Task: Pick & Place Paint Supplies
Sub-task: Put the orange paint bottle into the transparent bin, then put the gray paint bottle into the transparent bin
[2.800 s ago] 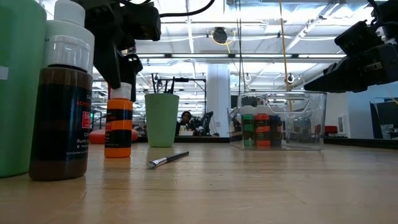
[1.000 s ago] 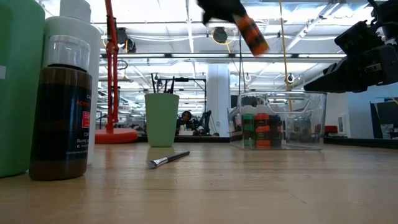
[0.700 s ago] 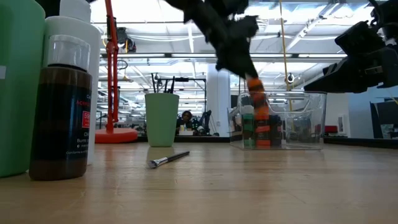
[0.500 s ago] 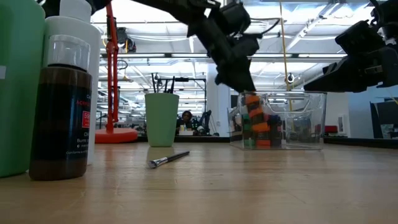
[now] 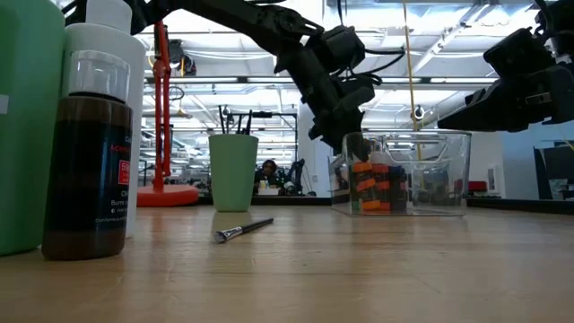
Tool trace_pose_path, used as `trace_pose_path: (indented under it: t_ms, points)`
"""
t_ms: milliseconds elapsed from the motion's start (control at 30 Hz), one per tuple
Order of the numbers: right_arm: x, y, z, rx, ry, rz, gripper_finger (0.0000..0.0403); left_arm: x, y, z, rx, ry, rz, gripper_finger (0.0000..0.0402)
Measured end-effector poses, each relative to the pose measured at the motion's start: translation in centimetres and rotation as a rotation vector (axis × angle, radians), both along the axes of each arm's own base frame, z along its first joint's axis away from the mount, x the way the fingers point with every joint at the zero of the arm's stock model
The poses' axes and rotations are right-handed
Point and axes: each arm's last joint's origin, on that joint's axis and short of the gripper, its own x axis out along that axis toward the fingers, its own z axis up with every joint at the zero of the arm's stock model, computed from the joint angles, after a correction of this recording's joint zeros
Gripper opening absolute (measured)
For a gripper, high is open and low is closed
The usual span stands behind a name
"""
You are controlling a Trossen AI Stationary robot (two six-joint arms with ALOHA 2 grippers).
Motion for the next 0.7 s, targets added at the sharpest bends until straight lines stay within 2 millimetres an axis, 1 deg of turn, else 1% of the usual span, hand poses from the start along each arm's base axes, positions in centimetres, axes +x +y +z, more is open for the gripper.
trace_pose_path:
  t_ms: [67,100,300,433,500,567,700]
  points:
    - [0.0,0.0,0.0,0.0,0.0,0.0,0.0004,0.1,0.0,0.1,-0.009,-0.005,0.013,0.0105]
    - [0.0,0.0,0.0,0.0,0.001,0.0,0.0004,0.1,0.0,0.1,-0.013,-0.006,0.019,0.012]
    - [0.0,0.0,0.0,-0.001,0.001,0.001,0.0004,0.1,0.0,0.3,-0.013,-0.008,0.014,0.0248]
    - [0.0,0.0,0.0,-0.001,0.002,0.001,0.0004,-0.5,-0.3,1.8,-0.009,-0.022,0.009,0.0308]
    - [0.0,0.0,0.0,-0.001,0.005,0.001,0.0004,-1.4,-0.6,3.3,-0.007,0.004,-0.005,0.0327]
    - [0.0,0.0,-0.1,-0.001,0.006,0.001,0.0004,-3.1,-1.1,5.0,-0.01,0.076,-0.029,0.0339]
    - [0.0,0.0,-0.1,-0.001,0.008,0.001,0.0004,-6.9,-2.7,8.3,-0.046,0.231,-0.041,0.0336]
